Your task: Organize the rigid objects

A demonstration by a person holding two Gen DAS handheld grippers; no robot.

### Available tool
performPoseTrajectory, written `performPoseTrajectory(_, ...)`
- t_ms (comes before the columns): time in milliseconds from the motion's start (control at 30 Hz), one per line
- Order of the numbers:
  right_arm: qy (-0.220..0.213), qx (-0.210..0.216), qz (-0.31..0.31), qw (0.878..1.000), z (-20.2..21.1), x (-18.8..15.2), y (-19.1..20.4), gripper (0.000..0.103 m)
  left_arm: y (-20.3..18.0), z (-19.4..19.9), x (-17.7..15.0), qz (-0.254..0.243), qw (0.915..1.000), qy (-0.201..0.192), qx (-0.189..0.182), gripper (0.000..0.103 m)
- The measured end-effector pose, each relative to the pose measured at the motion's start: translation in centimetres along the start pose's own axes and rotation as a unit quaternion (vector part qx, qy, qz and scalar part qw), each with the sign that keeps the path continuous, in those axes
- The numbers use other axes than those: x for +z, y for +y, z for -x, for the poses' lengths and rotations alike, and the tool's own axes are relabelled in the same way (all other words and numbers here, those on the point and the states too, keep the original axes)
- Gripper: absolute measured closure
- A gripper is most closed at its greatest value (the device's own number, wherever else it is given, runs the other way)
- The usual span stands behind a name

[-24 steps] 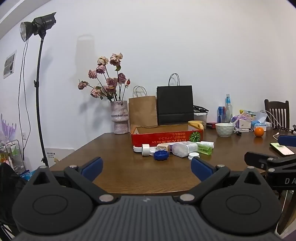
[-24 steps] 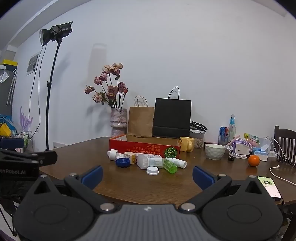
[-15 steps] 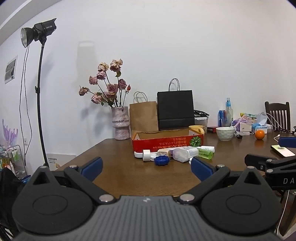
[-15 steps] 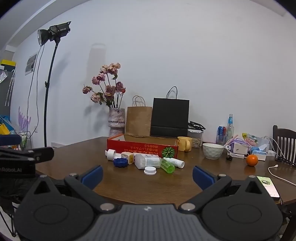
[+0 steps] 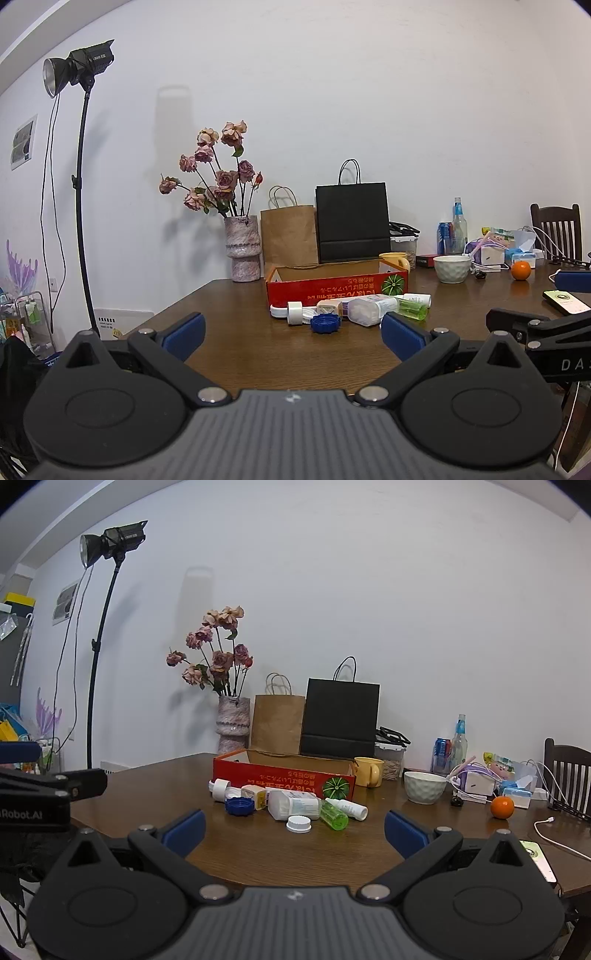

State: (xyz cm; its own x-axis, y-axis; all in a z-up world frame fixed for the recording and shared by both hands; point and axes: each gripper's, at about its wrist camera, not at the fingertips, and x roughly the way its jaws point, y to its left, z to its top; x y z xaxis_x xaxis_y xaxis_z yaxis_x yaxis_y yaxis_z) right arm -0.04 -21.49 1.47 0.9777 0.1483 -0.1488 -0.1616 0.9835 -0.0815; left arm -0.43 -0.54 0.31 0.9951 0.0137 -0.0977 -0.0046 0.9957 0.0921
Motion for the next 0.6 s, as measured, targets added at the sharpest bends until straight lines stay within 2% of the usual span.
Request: performPoseTrajectory(600, 0.002, 0.002, 0.003, 1.0, -0.22, -0.04, 0.23, 0.0, 0.37, -0.46, -0.1, 0.004, 1.0, 0.007, -0.005, 0.0)
